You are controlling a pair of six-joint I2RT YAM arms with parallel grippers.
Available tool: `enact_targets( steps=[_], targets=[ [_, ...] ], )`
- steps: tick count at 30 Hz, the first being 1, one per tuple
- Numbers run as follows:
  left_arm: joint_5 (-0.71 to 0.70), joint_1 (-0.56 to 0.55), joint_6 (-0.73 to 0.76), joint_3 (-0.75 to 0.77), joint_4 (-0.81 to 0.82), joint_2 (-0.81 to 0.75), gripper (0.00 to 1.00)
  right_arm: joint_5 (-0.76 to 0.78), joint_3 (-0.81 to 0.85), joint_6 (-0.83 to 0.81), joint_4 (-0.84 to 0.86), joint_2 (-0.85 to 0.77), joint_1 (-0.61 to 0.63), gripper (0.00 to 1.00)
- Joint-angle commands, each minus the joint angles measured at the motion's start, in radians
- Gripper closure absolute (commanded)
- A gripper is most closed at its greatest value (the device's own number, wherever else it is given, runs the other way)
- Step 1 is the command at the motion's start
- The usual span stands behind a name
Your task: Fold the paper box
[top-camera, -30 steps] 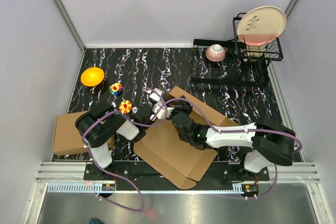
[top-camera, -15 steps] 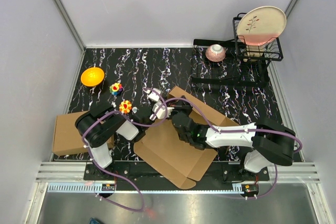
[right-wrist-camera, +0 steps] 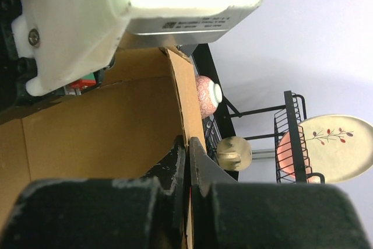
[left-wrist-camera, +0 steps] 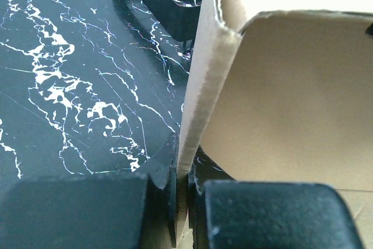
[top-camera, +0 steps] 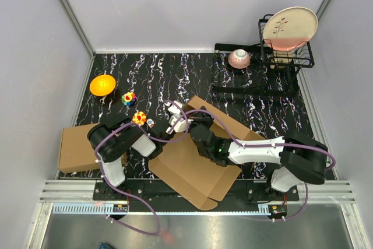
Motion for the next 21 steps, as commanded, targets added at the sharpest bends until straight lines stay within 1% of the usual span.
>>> enact_targets(
  steps=[1,3,7,8,10,11,14,15,18,21],
  targets=[
    [-0.126,0.003,-0.009,-0.003,0.322,0.013,1.0,-0.06,-0.016,0.131,-0.109,0.033,0.016,1.0],
    [-0.126,0.003,-0.009,-0.008,0.322,0.005,1.0,-0.045,-0.011,0.131,-0.105,0.039,0.016,1.0],
    [-0.131,0.003,-0.005,-0.015,0.322,-0.007,1.0,0.009,-0.002,0.118,-0.068,0.048,0.016,0.93],
    [-0.132,0.003,-0.005,-0.018,0.322,-0.01,1.0,0.024,0.001,0.118,-0.066,0.042,0.016,0.87],
    [-0.133,0.003,-0.003,-0.024,0.322,-0.018,1.0,0.038,0.007,0.124,-0.071,0.034,0.016,0.8],
    [-0.133,0.003,-0.003,-0.026,0.322,-0.021,1.0,0.053,0.012,0.13,-0.077,0.022,0.016,0.7],
    [-0.143,0.003,-0.005,-0.034,0.322,-0.029,1.0,0.063,0.03,0.174,-0.137,-0.028,0.016,0.57],
    [-0.145,0.003,-0.005,-0.034,0.322,-0.032,1.0,0.063,0.035,0.197,-0.149,-0.044,0.016,0.5],
    [-0.154,0.003,-0.012,-0.035,0.322,-0.032,1.0,0.057,0.045,0.229,-0.204,-0.099,0.021,0.41],
    [-0.16,0.003,-0.017,-0.034,0.322,-0.032,1.0,0.055,0.061,0.259,-0.278,-0.148,0.033,0.39]
  ],
)
